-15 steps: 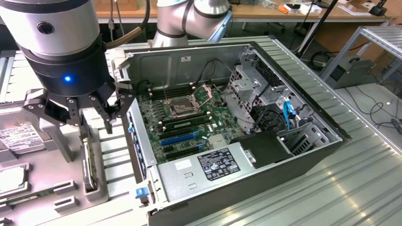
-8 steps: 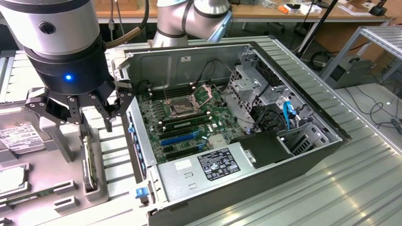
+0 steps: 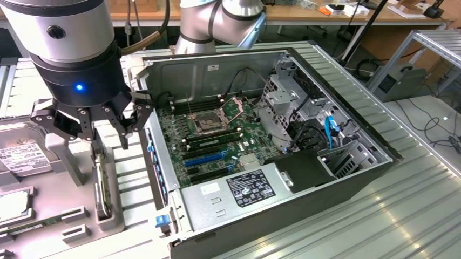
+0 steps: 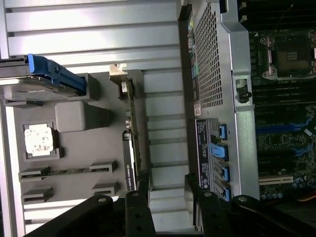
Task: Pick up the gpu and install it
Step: 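Pick up the gpu and move the gpu toward the slot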
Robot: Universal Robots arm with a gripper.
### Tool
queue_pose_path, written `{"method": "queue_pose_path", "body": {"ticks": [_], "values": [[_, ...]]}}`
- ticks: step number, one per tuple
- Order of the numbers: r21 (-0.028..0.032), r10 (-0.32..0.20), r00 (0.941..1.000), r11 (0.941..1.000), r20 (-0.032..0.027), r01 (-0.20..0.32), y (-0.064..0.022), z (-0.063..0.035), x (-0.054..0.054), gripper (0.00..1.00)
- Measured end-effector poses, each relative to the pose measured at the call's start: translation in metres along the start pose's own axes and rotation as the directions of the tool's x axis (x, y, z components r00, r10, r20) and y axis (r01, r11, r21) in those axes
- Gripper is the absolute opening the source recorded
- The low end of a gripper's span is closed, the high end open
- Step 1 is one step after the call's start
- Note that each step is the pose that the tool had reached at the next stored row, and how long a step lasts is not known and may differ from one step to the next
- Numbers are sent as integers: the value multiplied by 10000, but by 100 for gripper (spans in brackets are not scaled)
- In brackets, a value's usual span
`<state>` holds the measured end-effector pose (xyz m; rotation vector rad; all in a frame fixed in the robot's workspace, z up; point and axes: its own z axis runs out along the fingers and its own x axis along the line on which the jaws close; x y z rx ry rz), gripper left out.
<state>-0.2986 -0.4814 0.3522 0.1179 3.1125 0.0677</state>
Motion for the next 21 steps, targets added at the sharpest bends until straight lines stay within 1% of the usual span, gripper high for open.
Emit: {"method": "queue_pose_path", "body": {"ticks": [7, 21], "values": [[-1, 0, 10000, 10000, 1, 0, 74, 30, 6, 42], [0, 1, 10000, 10000, 0, -1, 183, 71, 16, 42]]}}
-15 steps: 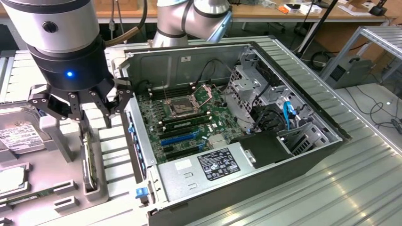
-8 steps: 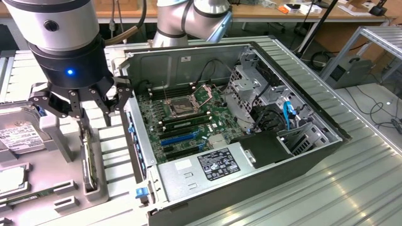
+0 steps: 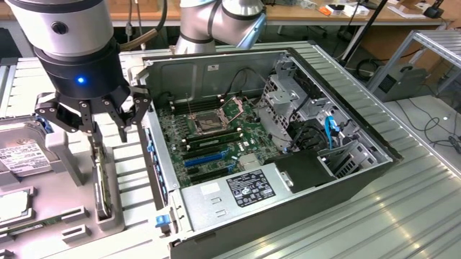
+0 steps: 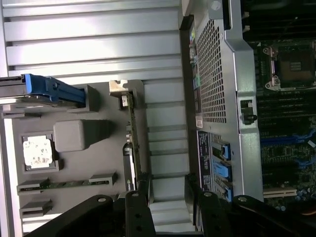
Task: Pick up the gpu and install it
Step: 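Pick up the gpu and move the gpu toward the slot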
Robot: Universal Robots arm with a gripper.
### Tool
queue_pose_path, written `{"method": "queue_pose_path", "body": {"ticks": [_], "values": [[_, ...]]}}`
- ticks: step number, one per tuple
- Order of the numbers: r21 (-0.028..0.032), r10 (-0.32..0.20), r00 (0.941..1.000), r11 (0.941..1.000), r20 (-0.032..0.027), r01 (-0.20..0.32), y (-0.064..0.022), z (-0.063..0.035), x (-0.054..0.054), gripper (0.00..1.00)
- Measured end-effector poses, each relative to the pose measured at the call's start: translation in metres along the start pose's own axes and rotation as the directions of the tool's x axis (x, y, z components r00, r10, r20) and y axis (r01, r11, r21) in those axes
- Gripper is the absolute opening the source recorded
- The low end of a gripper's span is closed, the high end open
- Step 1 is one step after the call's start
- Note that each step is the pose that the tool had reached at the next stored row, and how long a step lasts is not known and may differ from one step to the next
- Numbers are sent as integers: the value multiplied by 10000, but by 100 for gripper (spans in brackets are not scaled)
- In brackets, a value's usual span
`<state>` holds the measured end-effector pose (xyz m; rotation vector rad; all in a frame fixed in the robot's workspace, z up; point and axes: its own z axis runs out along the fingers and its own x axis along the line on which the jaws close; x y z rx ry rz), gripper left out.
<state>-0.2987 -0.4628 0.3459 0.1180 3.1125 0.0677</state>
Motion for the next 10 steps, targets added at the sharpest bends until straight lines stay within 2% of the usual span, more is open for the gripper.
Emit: {"method": "queue_pose_path", "body": {"ticks": [6, 10], "values": [[-1, -1, 10000, 10000, 1, 1, 60, 19, 5, 42], [-1, 0, 10000, 10000, 1, 0, 60, 52, 54, 42]]}}
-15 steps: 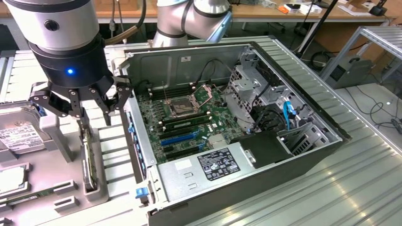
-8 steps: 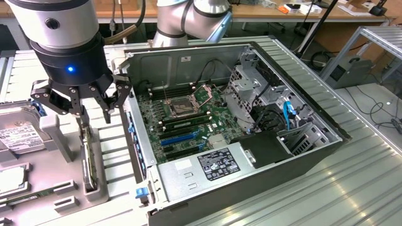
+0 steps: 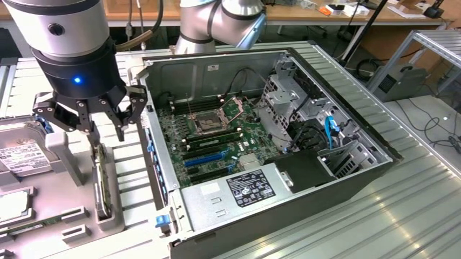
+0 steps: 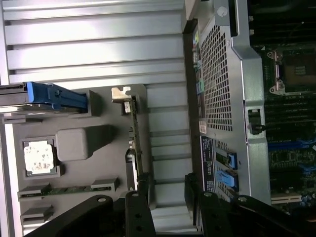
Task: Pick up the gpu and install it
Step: 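Pick up the gpu and move the gpu toward the slot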
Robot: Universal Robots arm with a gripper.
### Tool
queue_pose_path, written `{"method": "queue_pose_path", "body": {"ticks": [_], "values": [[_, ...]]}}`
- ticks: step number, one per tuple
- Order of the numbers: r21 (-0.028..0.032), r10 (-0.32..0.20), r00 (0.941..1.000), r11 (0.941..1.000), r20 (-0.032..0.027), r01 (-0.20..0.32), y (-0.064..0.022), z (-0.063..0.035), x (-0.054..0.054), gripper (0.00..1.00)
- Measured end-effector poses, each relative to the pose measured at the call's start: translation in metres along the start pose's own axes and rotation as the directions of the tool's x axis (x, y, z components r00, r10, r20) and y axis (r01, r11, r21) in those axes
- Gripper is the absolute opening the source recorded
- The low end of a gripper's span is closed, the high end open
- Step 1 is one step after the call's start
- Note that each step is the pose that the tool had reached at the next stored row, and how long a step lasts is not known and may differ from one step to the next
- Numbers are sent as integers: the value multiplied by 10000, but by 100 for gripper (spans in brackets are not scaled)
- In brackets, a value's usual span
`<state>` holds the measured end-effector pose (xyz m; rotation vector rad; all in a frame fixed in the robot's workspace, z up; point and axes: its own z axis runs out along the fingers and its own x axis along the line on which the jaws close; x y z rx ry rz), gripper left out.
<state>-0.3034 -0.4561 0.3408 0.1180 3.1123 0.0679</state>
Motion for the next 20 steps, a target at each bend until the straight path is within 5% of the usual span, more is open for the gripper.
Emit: {"method": "queue_pose_path", "body": {"ticks": [20], "values": [[1, 0, 10000, 10000, -1, 0, -12, 144, 75, 42]]}}
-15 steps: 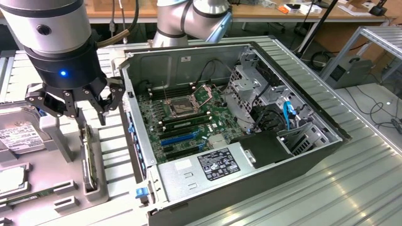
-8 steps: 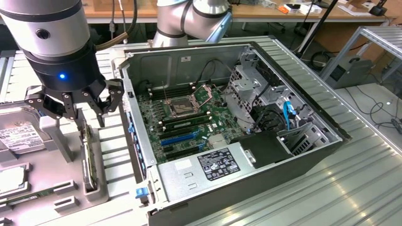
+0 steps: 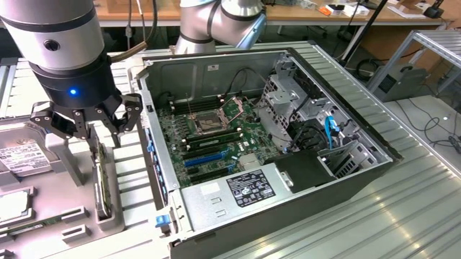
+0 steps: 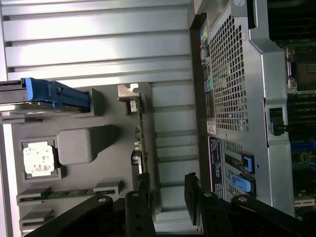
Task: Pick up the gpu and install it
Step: 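Pick up the gpu and move the gpu toward the slot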
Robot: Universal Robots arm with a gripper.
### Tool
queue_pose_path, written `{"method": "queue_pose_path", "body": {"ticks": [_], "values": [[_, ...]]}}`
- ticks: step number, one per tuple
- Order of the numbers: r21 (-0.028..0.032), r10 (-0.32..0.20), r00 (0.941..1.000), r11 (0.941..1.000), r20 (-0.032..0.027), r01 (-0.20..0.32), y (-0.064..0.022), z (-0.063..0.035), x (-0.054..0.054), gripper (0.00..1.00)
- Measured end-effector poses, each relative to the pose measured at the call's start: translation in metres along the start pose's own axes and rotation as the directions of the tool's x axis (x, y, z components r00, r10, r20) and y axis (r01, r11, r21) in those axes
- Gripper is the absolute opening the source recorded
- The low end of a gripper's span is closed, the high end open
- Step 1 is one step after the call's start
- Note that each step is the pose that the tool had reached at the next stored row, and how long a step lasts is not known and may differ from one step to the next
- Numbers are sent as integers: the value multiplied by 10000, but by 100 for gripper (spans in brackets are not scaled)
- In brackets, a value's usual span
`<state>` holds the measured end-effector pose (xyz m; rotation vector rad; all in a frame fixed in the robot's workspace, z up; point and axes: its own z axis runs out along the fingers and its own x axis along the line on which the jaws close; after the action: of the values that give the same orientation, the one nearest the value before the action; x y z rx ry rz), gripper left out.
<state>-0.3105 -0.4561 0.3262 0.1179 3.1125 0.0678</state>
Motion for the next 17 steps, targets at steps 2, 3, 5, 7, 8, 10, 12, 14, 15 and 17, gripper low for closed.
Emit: {"method": "queue_pose_path", "body": {"ticks": [2, 3, 5, 7, 8, 10, 12, 14, 15, 17], "values": [[0, 0, 10000, 10000, 1, 0, -1, 15, 0, 42], [0, 0, 10000, 10000, 1, 0, -1, 21, 0, 42], [0, 0, 10000, 10000, 0, 0, -1, 36, 1, 42], [0, 0, 10000, 10000, 0, 0, -2, 53, 1, 42], [0, 0, 10000, 10000, 0, 0, -3, 63, 2, 42], [0, 0, 10000, 10000, 0, 0, -3, 78, 2, 42], [0, 0, 10000, 10000, 0, 0, -4, 95, 2, 42], [1, 0, 10000, 10000, -1, 0, -5, 112, 3, 42], [0, 0, 10000, 10000, 0, 0, -5, 119, 3, 42], [0, 1, 10000, 10000, 0, -1, -5, 127, 3, 42]]}}
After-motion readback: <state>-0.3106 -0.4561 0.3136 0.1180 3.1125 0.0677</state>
